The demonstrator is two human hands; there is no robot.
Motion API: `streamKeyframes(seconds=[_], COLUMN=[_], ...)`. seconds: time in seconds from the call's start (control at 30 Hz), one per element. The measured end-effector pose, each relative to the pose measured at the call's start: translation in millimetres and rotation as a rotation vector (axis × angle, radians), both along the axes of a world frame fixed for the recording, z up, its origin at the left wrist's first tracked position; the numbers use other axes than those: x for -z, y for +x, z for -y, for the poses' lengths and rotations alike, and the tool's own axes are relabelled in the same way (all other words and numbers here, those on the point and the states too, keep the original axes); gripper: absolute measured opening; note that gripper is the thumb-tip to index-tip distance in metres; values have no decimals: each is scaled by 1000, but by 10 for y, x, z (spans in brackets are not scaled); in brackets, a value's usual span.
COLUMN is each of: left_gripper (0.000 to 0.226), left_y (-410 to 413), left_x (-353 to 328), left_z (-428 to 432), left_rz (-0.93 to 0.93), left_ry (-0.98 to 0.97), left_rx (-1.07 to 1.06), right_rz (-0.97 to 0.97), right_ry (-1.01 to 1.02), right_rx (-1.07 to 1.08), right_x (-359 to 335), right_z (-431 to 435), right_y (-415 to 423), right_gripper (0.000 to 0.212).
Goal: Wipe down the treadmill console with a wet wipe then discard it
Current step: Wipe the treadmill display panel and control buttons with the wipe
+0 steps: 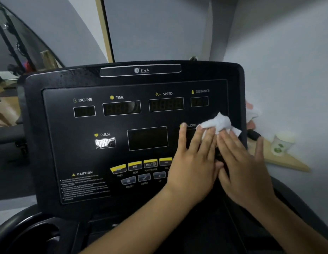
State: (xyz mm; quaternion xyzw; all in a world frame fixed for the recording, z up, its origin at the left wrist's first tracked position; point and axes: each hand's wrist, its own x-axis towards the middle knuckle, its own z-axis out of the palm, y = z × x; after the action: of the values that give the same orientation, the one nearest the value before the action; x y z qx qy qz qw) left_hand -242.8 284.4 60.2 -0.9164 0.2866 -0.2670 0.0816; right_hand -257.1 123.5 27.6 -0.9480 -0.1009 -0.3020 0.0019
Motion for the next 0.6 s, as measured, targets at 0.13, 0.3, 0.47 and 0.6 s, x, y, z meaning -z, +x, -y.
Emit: streamKeyframes(seconds=[0.13, 0.3, 0.47, 0.6], left_gripper=[63, 61, 60, 61], left_y=[183, -26, 131, 218], left_x=[-251, 115, -87, -142], left_z=[218, 213, 376, 440], left_rz=[22, -56, 11, 28], left_ry=[-12, -32, -20, -56], left_rx=[9, 72, 39, 24], right_rz=[42, -9, -1, 25], right_ry=[55, 169, 197, 195], right_rx=[16, -9, -53, -55], right_x=[-257, 152, -83, -194], right_z=[156, 148, 348, 376], right_y=[173, -75, 143, 228], right_gripper=[62, 64, 67, 68])
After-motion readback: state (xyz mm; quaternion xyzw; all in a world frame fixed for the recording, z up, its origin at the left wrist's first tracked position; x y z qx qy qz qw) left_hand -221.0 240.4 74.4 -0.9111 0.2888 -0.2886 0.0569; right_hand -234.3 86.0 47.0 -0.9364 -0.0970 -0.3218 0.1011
